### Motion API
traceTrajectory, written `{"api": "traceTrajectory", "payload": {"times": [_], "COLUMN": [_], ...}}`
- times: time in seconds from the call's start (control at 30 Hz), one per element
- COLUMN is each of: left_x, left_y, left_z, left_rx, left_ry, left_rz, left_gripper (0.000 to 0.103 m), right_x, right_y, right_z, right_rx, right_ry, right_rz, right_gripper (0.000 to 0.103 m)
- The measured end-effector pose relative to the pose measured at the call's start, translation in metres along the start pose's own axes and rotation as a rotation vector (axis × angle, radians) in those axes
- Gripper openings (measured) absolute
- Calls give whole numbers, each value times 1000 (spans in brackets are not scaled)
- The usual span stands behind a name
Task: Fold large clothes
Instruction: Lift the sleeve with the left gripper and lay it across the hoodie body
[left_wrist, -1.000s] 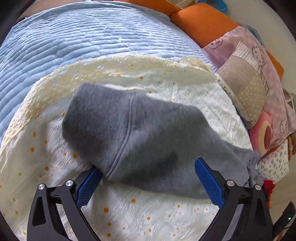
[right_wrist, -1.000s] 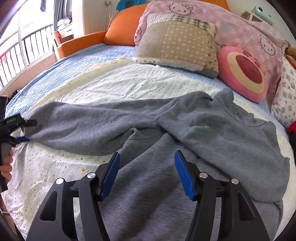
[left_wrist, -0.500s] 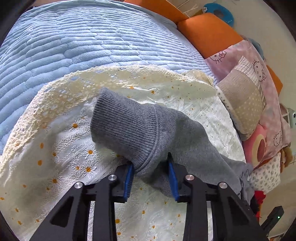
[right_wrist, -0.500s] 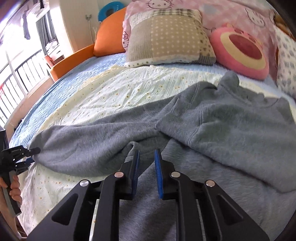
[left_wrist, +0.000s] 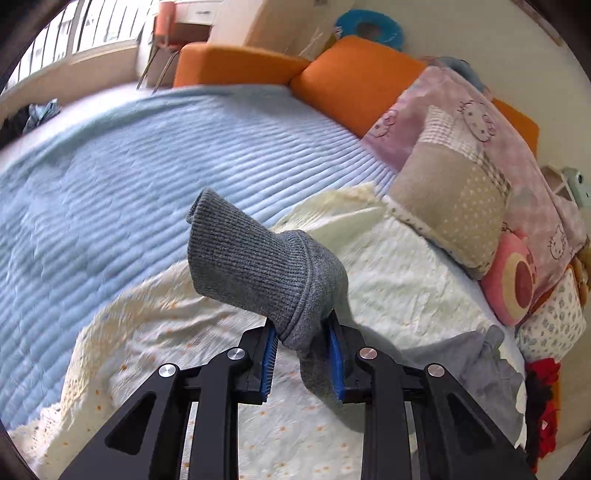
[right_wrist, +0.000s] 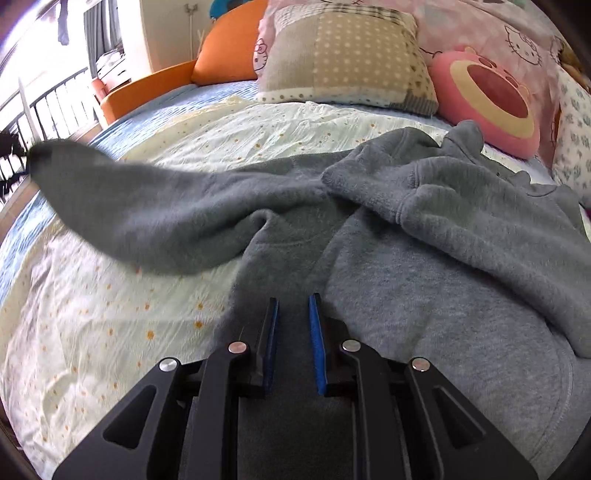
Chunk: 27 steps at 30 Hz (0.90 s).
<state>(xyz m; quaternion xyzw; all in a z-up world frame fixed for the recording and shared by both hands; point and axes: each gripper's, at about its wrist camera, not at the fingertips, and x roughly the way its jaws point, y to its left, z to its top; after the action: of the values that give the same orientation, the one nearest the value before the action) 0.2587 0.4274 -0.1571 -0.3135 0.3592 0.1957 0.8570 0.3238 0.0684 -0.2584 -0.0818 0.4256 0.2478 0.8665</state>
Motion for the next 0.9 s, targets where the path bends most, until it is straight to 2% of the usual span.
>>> {"api": "traceTrajectory", "payload": {"times": [0.1, 0.23, 0.3, 0.53, 0.63, 0.73, 0.9], "left_x": [-11, -23, -27, -45, -50, -49, -41], "left_y": [-34, -87, -111, -232, -296, -341, -414], "left_z": [10, 9, 5, -13, -30, -52, -110], "left_rx": [39, 120, 151, 318, 404, 458, 559], "left_ry": [-4, -2, 0, -24, -38, -21, 30], "left_rz": [-10, -24, -34, -84, -125, -150, -186], "left_gripper": [28, 28, 27, 27, 27, 27, 27], "right_x": [-1, -16, -6, 0, 0, 2, 4], "right_y": [4, 20, 25, 42, 42, 41, 41], "right_z": [-1, -5, -10, -17, -17, -17, -17], "right_rx": [-31, -110, -141, -233, -229, -233, -233], "right_ry": [15, -35, 13, 17, 14, 13, 13], "right_rz": [-20, -75, -85, -187, -188, -191, -189], "right_gripper": [17, 17, 17, 17, 18, 18, 18]}}
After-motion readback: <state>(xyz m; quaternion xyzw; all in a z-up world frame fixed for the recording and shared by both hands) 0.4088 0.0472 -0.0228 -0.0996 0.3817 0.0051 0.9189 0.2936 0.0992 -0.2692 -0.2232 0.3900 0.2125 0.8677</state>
